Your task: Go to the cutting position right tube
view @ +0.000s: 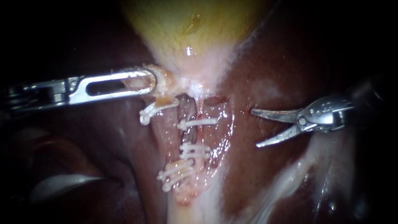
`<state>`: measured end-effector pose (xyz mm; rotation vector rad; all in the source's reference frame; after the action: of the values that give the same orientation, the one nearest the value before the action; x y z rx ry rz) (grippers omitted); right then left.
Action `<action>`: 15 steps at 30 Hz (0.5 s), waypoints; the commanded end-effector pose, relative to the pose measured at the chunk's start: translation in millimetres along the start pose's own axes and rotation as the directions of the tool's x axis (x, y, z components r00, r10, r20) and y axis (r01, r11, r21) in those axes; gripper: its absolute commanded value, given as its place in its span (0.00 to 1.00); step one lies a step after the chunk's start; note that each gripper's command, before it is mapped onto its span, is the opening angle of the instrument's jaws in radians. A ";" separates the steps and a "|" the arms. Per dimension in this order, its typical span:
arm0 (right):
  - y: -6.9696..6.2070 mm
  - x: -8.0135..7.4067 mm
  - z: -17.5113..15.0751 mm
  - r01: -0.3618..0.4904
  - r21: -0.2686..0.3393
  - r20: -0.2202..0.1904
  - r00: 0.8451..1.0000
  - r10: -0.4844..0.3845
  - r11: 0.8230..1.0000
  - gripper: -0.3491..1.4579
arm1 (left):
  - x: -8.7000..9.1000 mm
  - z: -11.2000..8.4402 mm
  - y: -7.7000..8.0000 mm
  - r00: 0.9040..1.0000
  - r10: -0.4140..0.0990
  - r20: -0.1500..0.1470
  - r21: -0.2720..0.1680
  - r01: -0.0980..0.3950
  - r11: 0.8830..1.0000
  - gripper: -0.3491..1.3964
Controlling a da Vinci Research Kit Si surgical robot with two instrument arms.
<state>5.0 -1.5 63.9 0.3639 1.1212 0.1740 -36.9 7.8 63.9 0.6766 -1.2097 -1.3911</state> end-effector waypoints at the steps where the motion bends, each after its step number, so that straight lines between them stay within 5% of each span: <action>1: 0.0 0.0 0.2 -0.001 0.006 -0.002 1.000 0.001 1.000 0.99 | 0.0 0.0 0.0 1.000 0.000 0.000 0.000 0.000 1.000 0.00; 9: -1.5 -0.2 2.6 -0.097 0.068 0.031 0.995 0.095 0.993 0.99 | 0.3 0.2 -0.4 1.000 0.000 0.003 -0.002 0.000 1.000 0.00; 15: -2.2 -0.8 3.9 -0.258 0.115 0.078 0.965 0.250 0.959 0.99 | 0.4 0.3 -0.4 1.000 0.001 0.004 -0.003 -0.001 1.000 0.00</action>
<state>8.2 -4.7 65.3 0.6358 1.0139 0.3351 -37.4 7.4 63.6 0.6719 -1.2111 -1.3933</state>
